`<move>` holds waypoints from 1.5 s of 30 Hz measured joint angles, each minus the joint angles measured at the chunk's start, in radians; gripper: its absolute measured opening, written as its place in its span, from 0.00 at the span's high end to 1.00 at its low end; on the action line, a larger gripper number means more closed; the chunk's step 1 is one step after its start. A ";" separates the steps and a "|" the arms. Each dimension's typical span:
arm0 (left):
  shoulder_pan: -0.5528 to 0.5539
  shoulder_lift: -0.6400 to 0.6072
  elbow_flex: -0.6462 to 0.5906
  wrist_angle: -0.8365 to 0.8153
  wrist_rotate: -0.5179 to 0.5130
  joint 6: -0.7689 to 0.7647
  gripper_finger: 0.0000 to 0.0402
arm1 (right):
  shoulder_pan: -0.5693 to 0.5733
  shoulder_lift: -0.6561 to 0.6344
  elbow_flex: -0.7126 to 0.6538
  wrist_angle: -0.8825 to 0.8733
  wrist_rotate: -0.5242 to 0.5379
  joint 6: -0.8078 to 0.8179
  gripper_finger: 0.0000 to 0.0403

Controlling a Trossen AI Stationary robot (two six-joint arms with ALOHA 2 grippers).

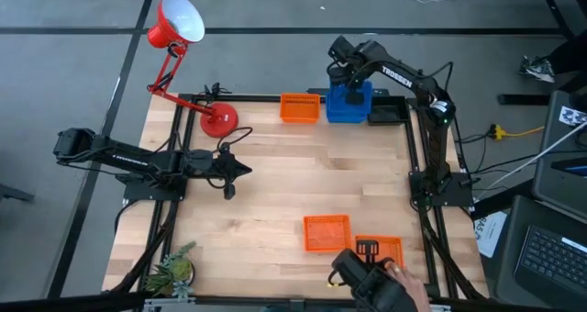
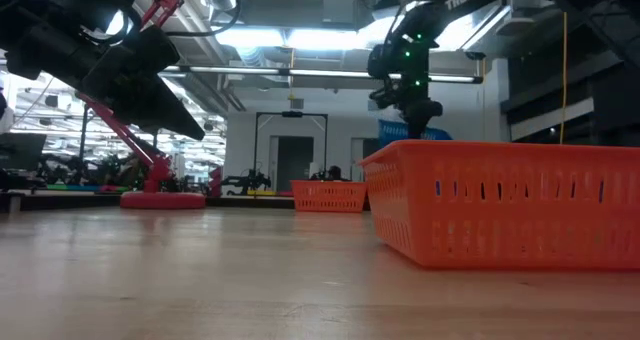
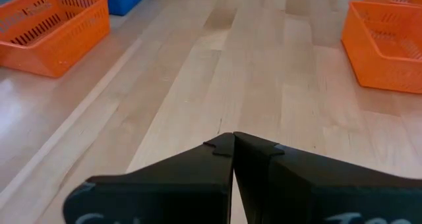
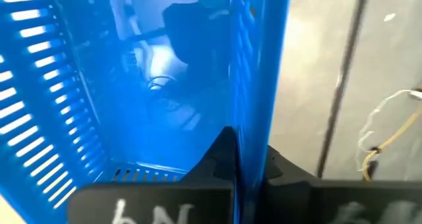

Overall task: Stack baskets by color
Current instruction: Stack the bottom blue bin on the top blue bins

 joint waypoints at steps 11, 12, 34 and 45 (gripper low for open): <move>0.000 0.000 0.000 0.000 0.000 0.000 1.00 | -0.006 0.002 -0.107 0.060 -0.003 -0.007 0.96; 0.000 0.000 0.000 0.000 0.000 0.000 1.00 | -0.006 0.002 -0.114 0.062 0.001 -0.007 0.95; 0.000 0.000 0.000 0.000 0.000 0.000 1.00 | 0.027 0.000 -0.137 0.148 0.142 -0.107 0.59; 0.000 0.000 0.000 -0.031 0.000 0.000 1.00 | 0.116 -0.054 -0.137 0.143 0.190 -0.130 0.62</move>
